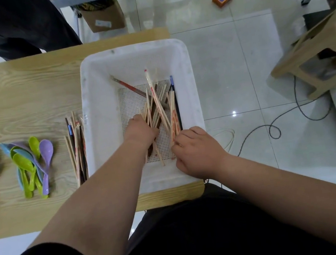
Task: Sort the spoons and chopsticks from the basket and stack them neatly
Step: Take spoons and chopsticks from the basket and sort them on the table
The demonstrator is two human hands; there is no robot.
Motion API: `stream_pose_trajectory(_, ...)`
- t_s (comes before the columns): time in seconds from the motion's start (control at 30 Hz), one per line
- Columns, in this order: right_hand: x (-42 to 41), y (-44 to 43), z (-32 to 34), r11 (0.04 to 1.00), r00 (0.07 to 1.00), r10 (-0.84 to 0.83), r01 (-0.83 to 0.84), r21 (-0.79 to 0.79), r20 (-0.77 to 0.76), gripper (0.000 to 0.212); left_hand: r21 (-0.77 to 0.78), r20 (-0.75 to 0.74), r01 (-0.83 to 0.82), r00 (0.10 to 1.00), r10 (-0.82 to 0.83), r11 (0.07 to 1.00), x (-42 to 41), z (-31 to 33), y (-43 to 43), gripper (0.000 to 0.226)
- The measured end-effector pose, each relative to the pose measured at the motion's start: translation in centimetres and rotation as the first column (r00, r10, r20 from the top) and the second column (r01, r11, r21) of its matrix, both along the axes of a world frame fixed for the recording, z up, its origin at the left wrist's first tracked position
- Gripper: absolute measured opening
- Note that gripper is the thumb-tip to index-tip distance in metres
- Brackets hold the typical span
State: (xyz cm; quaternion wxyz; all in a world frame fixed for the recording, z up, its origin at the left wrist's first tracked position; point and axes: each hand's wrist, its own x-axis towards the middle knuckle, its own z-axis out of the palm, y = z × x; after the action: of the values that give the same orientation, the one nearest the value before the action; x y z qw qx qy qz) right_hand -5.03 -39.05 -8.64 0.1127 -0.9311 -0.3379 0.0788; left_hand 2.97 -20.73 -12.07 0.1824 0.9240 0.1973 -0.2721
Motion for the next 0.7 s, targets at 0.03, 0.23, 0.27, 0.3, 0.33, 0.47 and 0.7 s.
stream_pose_trajectory(0.03, 0.0, 0.0, 0.0, 1.000, 1.000, -0.002, 0.002, -0.015, -0.011, 0.024, -0.002, 0.000, 0.012, 1.000, -0.012, 1.000, -0.1, 0.2, 0.1, 0.058)
stream_pose_trajectory(0.23, 0.0, 0.2, 0.6, 0.996, 1.000, -0.008, 0.005, -0.085, -0.031, 0.028, -0.097, 0.051, -0.013, 0.999, 0.018, 0.995, -0.5, 0.9, 1.2, 0.019)
stream_pose_trajectory(0.27, 0.0, 0.2, 0.7, 0.996, 1.000, -0.006, 0.004, -0.091, -0.029, 0.029, -0.116, 0.048, -0.016, 0.999, 0.021, 0.993, -0.6, 1.0, 1.4, 0.016)
stream_pose_trajectory(0.3, 0.0, 0.2, 0.7, 0.995, 1.000, -0.007, 0.005, -0.095, -0.026, 0.029, -0.139, 0.048, -0.023, 0.998, 0.030, 0.990, -0.7, 1.1, 1.6, 0.013)
stream_pose_trajectory(0.33, 0.0, 0.2, 0.7, 0.995, 1.000, -0.011, 0.009, -0.100, -0.022, 0.028, -0.165, 0.055, -0.038, 0.997, 0.048, 0.985, -0.7, 1.3, 1.9, 0.012)
stream_pose_trajectory(0.47, 0.1, 0.3, 0.5, 0.993, 1.000, -0.021, 0.020, -0.120, -0.004, 0.023, -0.317, 0.067, -0.146, 0.982, 0.175, 0.937, -0.9, 2.7, 2.9, 0.011)
stream_pose_trajectory(0.7, 0.1, 1.1, 1.3, 0.975, 0.997, -0.070, 0.062, -0.213, -0.031, 0.020, -0.546, -0.130, -0.342, 0.936, 0.326, 0.765, -0.8, 5.9, 5.3, 0.007)
